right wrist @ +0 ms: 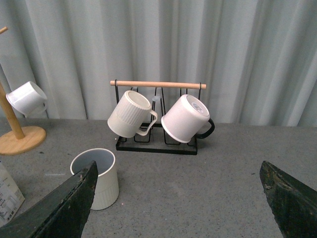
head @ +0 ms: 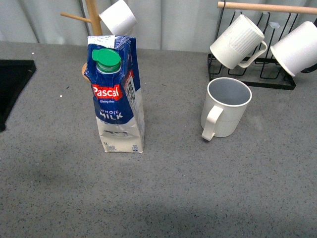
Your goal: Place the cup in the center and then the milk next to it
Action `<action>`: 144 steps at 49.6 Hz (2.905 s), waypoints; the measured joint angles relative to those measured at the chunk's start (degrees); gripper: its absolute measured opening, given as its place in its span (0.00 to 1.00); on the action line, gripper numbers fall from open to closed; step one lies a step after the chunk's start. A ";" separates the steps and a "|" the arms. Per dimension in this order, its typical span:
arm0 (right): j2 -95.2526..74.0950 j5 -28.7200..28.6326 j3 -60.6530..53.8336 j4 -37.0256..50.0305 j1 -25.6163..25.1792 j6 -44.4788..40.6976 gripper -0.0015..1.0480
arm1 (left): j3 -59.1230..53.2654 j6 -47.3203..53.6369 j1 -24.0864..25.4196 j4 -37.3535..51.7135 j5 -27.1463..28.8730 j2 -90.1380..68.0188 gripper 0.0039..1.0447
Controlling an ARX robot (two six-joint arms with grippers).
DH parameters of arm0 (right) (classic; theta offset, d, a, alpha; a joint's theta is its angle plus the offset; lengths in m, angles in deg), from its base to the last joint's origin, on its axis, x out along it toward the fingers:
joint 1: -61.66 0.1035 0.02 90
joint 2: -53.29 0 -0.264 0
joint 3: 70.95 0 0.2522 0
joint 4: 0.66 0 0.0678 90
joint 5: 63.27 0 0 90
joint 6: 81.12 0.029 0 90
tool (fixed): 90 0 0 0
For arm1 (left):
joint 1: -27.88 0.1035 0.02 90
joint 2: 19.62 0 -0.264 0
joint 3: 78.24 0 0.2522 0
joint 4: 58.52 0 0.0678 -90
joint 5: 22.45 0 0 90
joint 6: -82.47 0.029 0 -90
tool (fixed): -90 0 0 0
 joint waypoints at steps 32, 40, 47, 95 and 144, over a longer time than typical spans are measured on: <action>0.00 0.00 0.00 0.00 -0.02 0.00 0.91 | 6.38 2.40 -13.44 8.96 2.91 -19.93 0.94; 0.00 0.00 0.00 0.00 -0.02 0.00 0.91 | 8.72 3.08 -13.70 8.96 3.80 -22.80 0.94; 0.00 0.00 0.00 0.00 -0.02 0.00 0.91 | 10.60 4.09 -13.03 8.85 3.91 -24.98 0.94; 0.00 0.00 0.00 0.00 -0.02 0.00 0.91 | 14.95 4.50 -11.69 6.54 4.94 -27.67 0.37; 0.00 0.00 0.00 0.00 -0.02 0.00 0.91 | 31.28 2.95 -21.40 6.29 9.07 -37.81 0.05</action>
